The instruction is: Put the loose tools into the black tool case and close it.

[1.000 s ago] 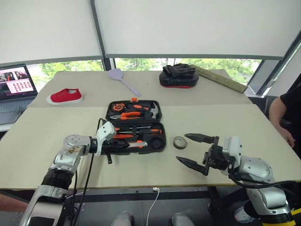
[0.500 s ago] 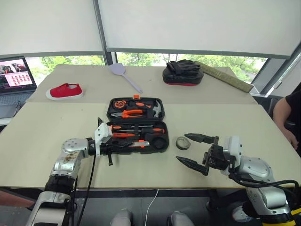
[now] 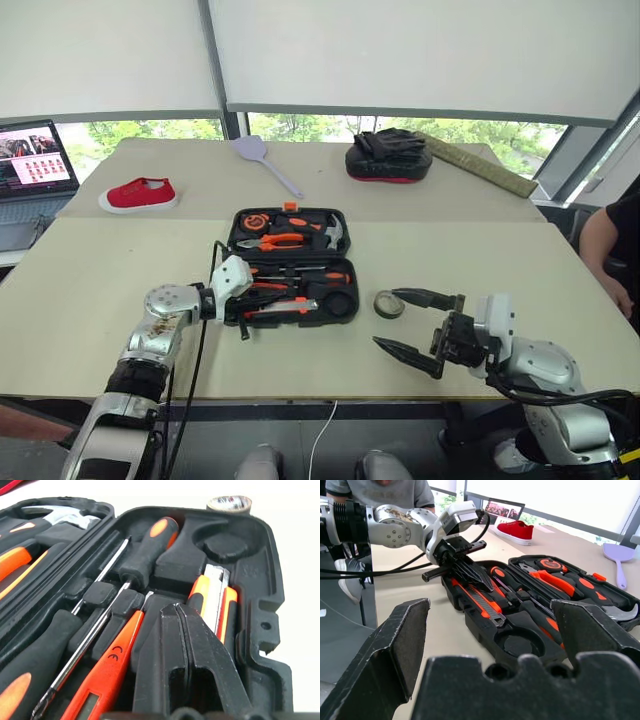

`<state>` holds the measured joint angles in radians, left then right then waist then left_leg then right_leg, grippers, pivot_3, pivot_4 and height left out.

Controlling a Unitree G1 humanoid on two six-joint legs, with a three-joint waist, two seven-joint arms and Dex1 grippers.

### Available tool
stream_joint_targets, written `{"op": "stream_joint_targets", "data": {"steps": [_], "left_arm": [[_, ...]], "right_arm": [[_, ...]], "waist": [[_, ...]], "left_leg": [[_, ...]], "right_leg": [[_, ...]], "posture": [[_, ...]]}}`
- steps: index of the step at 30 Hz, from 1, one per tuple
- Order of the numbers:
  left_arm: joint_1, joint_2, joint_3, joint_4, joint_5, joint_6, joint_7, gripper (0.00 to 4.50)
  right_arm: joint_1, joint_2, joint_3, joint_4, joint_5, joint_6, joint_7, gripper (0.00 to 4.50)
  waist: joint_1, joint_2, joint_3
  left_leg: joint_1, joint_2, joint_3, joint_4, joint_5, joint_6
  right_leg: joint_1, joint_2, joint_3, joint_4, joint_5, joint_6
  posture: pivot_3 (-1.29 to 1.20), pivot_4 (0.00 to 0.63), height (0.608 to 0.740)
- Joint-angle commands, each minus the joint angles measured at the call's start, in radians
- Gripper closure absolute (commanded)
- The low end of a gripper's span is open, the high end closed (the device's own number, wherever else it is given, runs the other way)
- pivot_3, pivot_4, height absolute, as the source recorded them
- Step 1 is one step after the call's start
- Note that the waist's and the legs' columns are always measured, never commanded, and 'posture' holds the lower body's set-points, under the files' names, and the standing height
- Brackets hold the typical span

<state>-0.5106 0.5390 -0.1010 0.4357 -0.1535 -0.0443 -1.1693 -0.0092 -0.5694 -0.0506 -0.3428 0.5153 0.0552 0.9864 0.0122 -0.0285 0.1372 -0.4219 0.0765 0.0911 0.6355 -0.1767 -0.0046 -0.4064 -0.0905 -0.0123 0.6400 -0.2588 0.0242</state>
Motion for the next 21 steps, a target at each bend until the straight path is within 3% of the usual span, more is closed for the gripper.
{"op": "stream_joint_targets", "data": {"steps": [1,4,8,11,13,14,15,21], "left_arm": [[0.052,-0.007,-0.079,0.067,0.077,0.14,0.033,4.45],[0.057,-0.015,-0.081,0.061,0.061,0.204,0.041,4.45],[0.083,-0.02,-0.064,0.029,0.027,0.146,0.005,4.45],[0.09,-0.021,0.004,0.015,-0.034,0.076,-0.011,4.45],[0.091,-0.022,0.084,-0.002,-0.104,0.038,-0.016,4.45],[0.097,-0.019,0.123,-0.023,-0.145,0.019,-0.032,3.94],[0.105,-0.012,0.155,-0.05,-0.189,0.024,-0.054,3.77],[0.228,0.097,0.337,-0.265,-0.341,0.096,-0.049,1.7]], "right_arm": [[-0.001,-0.001,-0.02,-0.03,0.021,0.006,-0.009,0.0],[-0.003,0.0,-0.02,-0.029,0.022,0.006,-0.011,0.0],[0.0,-0.001,-0.02,-0.031,0.02,0.004,-0.012,0.0],[0.0,-0.004,-0.027,-0.028,0.022,0.004,-0.01,0.0],[0.003,-0.012,-0.039,-0.026,0.026,0.002,-0.005,0.0],[0.006,-0.015,-0.046,-0.026,0.029,0.0,-0.002,0.0],[0.008,-0.02,-0.054,-0.025,0.032,-0.002,0.001,0.0],[0.053,-0.056,-0.122,-0.009,0.053,-0.021,0.041,0.0]], "waist": [[0.0,0.0,0.0],[0.003,0.002,-0.002],[0.0,0.003,-0.003],[-0.005,0.004,-0.003],[-0.009,0.004,-0.003],[-0.011,0.004,-0.003],[-0.014,0.003,-0.002],[-0.017,-0.005,0.003]], "left_leg": [[0.0,0.0,0.0,0.0,0.0,0.0],[0.003,0.0,0.0,0.0,0.0,0.0],[0.011,0.0,0.0,0.0,-0.002,-0.003],[0.011,0.0,0.001,-0.001,-0.005,-0.007],[0.008,0.0,0.001,-0.002,-0.001,0.0],[0.007,0.0,0.001,-0.002,-0.001,0.0],[0.006,0.0,0.001,-0.003,-0.002,0.001],[-0.001,0.0,-0.001,-0.005,-0.003,0.001]], "right_leg": [[0.0,0.0,0.0,0.0,0.0,0.0],[0.003,0.0,0.0,0.0,-0.001,0.001],[0.004,-0.001,0.0,0.0,-0.004,-0.005],[0.005,-0.001,0.002,0.0,-0.004,-0.005],[0.005,-0.001,0.003,0.0,-0.003,-0.004],[0.004,-0.001,0.003,0.0,-0.002,0.0],[0.003,-0.001,0.003,0.0,-0.002,-0.001],[-0.003,0.001,0.001,0.0,-0.001,-0.006]], "posture": [[0.0,0.15,0.74],[0.0,0.15,0.74],[0.0,0.15,0.74],[0.0,0.15,0.74],[0.0,0.15,0.74],[0.0,0.15,0.74],[0.0,0.15,0.74],[0.0,0.15,0.74]]}}
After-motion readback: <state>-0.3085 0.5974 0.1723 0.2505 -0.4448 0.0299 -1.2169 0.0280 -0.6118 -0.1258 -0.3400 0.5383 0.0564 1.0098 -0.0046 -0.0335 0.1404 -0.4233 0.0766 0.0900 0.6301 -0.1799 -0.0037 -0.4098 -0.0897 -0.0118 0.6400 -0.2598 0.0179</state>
